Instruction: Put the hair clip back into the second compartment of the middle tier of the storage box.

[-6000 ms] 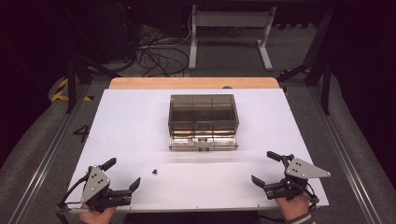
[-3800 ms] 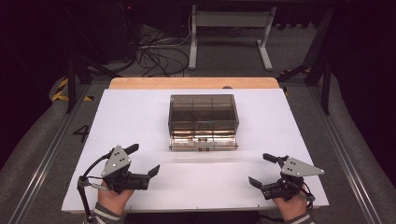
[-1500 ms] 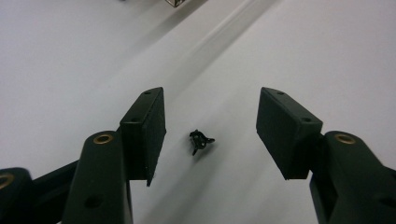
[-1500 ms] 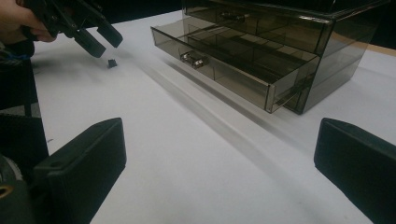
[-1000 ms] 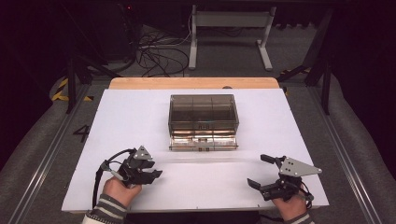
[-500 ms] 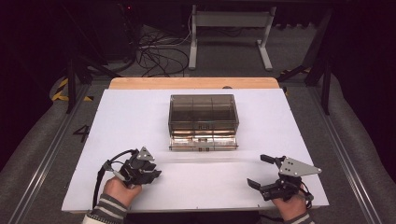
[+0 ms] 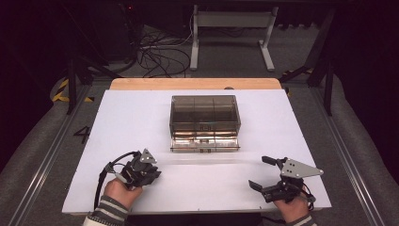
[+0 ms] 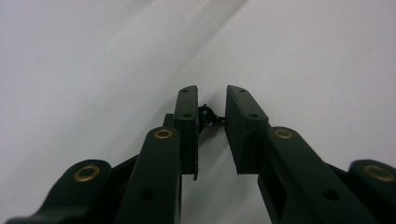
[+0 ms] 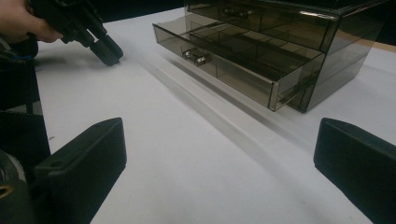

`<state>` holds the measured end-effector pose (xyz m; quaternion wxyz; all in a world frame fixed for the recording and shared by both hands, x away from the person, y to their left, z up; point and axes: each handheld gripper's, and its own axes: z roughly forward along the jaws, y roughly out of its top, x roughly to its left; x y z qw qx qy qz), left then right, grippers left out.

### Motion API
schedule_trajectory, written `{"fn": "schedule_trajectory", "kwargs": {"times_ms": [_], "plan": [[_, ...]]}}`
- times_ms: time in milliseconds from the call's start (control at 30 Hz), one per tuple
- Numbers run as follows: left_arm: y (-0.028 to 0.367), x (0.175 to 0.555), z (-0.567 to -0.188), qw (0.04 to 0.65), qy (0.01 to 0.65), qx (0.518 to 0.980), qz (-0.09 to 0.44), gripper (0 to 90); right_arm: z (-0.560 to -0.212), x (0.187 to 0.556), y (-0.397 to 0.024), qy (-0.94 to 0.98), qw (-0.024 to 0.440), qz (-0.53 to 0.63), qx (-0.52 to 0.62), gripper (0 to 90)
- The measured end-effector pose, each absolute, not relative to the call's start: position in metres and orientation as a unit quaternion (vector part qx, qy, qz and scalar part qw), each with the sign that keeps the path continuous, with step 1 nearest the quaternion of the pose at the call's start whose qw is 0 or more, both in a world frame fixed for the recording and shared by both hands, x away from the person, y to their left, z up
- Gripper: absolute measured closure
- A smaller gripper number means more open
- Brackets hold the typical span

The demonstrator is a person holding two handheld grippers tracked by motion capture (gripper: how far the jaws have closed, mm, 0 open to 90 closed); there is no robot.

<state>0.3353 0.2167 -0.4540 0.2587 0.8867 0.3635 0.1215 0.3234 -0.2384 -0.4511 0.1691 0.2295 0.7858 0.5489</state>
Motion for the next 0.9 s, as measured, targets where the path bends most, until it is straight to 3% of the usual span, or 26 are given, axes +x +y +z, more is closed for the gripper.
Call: {"fn": "schedule_trajectory", "kwargs": {"times_ms": [400, 900], "plan": [[0.218, 0.334, -0.45, 0.273, 0.361, 0.883, 0.126, 75.6, -0.451, 0.324, -0.239, 0.785, 0.17, 0.55, 0.229, 2.9], [0.225, 0.324, -0.434, 0.344, 0.349, 0.858, 0.153, 75.7, -0.451, 0.324, -0.239, 0.785, 0.171, 0.55, 0.23, 2.9]]}}
